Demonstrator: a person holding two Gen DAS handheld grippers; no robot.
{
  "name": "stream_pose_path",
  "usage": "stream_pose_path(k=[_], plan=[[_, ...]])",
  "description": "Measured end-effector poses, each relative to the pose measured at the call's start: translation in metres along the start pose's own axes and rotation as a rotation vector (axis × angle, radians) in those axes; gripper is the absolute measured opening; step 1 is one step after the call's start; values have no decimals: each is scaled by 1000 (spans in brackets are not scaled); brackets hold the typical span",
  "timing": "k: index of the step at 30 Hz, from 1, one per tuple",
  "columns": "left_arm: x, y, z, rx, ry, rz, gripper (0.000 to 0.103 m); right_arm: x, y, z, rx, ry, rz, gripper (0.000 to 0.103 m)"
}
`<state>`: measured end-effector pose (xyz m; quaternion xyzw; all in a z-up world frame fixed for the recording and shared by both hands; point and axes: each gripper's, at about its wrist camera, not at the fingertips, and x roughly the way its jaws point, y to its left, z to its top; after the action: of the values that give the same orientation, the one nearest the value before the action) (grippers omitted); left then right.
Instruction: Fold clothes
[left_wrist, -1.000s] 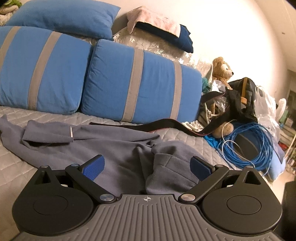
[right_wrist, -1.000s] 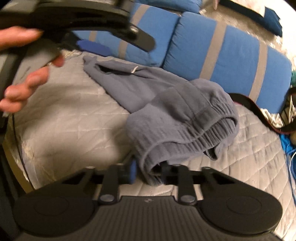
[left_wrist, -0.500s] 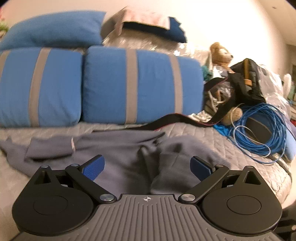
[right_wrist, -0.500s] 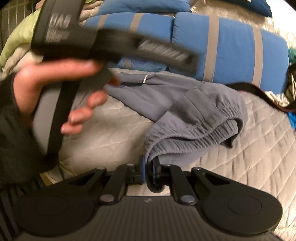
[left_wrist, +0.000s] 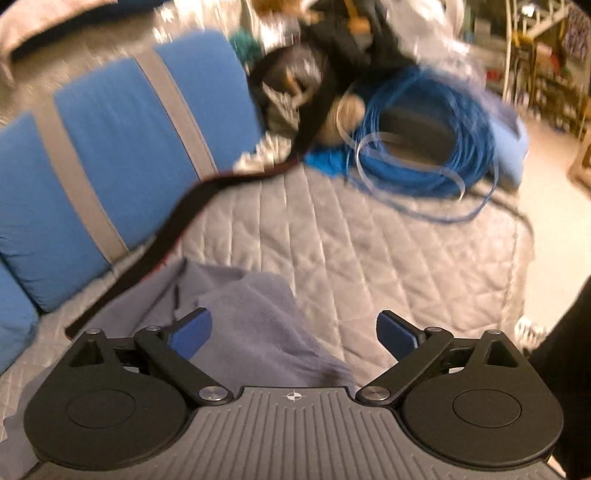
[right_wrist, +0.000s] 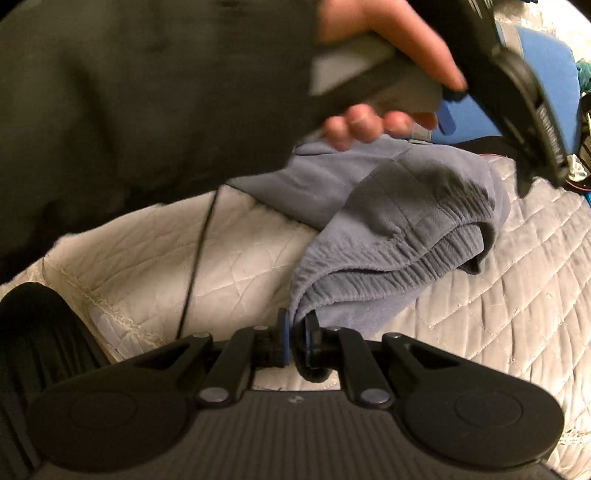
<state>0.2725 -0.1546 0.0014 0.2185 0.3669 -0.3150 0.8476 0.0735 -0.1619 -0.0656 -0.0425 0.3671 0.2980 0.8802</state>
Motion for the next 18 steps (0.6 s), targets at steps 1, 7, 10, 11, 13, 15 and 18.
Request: stream_pose_path(k=[1, 7, 10, 11, 13, 15, 18], plan=[[11, 2, 4, 0, 28, 9, 95, 0, -1, 0, 4, 2, 3, 8], [71, 32, 11, -103, 233, -22, 23, -1, -8, -1, 22, 18, -3, 8], [70, 50, 7, -190, 201, -4, 6, -2, -15, -2, 43, 9, -33, 8], [68, 56, 5, -227, 179, 1, 6, -2, -17, -2, 55, 6, -46, 8], [54, 73, 0, -320, 100, 15, 6, -4, -25, -2, 86, 0, -74, 8], [40, 91, -9, -402, 32, 61, 6, -5, -30, -5, 107, -5, -78, 7], [19, 111, -28, -480, -19, 147, 6, -7, -31, -9, 93, -5, -58, 7]])
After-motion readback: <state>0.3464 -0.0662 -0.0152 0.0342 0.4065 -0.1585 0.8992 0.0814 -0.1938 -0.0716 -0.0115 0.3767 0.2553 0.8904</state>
